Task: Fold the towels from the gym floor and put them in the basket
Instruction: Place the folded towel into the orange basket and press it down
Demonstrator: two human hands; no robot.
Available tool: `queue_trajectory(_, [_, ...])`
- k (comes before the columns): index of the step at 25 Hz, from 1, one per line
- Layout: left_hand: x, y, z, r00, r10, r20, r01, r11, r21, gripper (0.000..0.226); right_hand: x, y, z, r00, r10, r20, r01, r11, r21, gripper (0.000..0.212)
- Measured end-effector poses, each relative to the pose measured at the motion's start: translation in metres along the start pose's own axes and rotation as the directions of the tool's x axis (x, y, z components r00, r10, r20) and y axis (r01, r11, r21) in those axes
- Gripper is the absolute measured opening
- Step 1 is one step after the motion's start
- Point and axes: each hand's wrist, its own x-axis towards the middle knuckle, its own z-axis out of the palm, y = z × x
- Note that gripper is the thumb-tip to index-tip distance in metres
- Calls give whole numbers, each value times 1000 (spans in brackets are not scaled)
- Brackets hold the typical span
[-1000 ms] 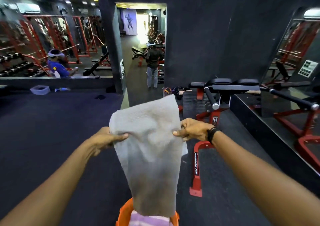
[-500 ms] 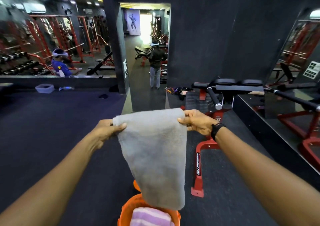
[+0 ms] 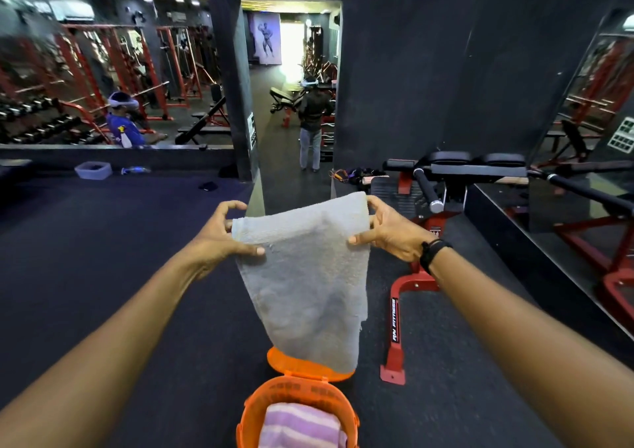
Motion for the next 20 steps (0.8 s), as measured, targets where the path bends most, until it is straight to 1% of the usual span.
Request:
queue_trajectory(2, [2,0,2,996,93,-3,-88,958,271,64,-1,2,5,996,-23,-90,10,990,-139,82])
queue_trajectory(3, [4,-1,2,991,134,-23,-117,929,352,56,0,3,6,990,-44,-133,22,986,-163,80])
queue_trajectory(4, [4,-2,3,986,160,-54,-129,918,375,49,0,4,6,985,-64,-162,36,985,-169,78])
queue_trajectory(7, [6,-1,4,980,153,-129,-107,947,303,37,0,6,2,968,-119,-219,78,979,-189,73])
queue_trajectory(9, [5,1,6,981,128,-143,-82,953,292,35,0,5,-1,961,-144,-237,90,970,-226,66])
queue_trajectory(11, [4,5,7,981,124,-148,-67,938,341,35,-1,5,0,957,-172,-233,95,946,-311,53])
queue_trajectory(14, [3,6,8,980,147,-133,-78,903,423,34,-3,7,4,939,-243,-244,97,867,-488,37])
queue_trajectory(17, [4,5,8,983,150,-103,-90,893,440,35,-4,11,8,912,-314,-266,97,793,-602,35])
queue_trajectory(20, [4,6,10,977,165,-138,-81,877,474,33,-5,11,9,885,-385,-263,96,703,-705,33])
